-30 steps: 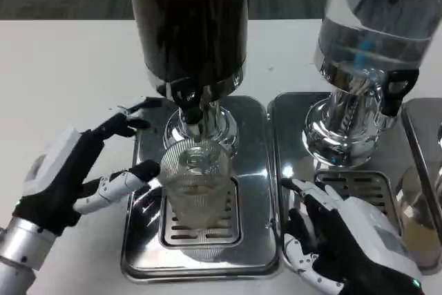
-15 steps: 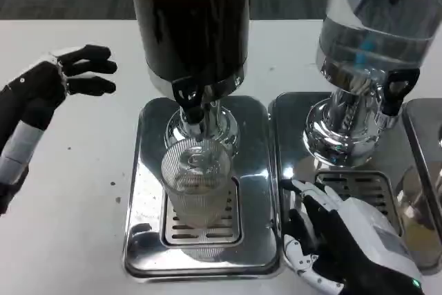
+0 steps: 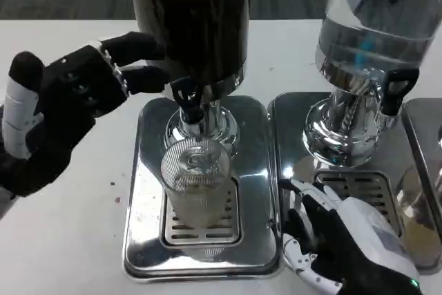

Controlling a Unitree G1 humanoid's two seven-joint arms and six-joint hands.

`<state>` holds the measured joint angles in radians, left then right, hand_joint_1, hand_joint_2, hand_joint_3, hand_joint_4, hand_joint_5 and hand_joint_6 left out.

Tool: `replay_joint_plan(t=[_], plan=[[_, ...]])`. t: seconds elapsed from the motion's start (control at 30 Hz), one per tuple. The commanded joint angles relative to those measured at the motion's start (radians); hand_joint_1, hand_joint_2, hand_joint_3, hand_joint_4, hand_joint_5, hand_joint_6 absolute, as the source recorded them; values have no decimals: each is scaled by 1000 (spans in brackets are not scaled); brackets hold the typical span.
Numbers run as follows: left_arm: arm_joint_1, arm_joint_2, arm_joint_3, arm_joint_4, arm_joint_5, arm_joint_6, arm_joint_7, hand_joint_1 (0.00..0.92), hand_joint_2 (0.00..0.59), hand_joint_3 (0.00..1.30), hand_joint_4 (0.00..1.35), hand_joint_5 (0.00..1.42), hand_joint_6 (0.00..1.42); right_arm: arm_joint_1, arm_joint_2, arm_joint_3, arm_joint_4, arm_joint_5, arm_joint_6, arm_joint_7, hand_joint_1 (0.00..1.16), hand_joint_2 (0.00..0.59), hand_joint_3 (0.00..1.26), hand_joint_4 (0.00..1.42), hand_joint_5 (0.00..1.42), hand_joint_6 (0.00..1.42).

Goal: Grasp the cup under the faucet to collect the drink, then remove the cup.

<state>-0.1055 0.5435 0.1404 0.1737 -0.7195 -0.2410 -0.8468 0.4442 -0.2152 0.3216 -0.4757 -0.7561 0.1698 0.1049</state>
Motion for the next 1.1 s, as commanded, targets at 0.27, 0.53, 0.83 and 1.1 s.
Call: replay_joint_plan(t=[0.27, 0.53, 0.83, 1.1], plan=[[-78, -38, 20, 6, 50, 131, -94, 0, 48, 228, 106, 186, 139, -1, 7, -2, 11, 7, 0, -15, 476, 586, 137, 86, 15, 82], [-112, -62, 22, 26, 96, 141, -125, 0, 47, 180, 55, 139, 79, -9, 9, 0, 22, 11, 0, -16, 476, 586, 137, 86, 15, 82], [-149, -94, 5, 31, 123, 177, -163, 0, 52, 167, 49, 132, 81, -16, 13, 2, 38, 27, -1, -25, 476, 586, 137, 86, 15, 82], [-175, -106, -19, 41, 153, 197, -191, 0, 56, 166, 53, 137, 86, -3, 17, 4, 41, 32, -3, -41, 476, 586, 137, 86, 15, 82]])
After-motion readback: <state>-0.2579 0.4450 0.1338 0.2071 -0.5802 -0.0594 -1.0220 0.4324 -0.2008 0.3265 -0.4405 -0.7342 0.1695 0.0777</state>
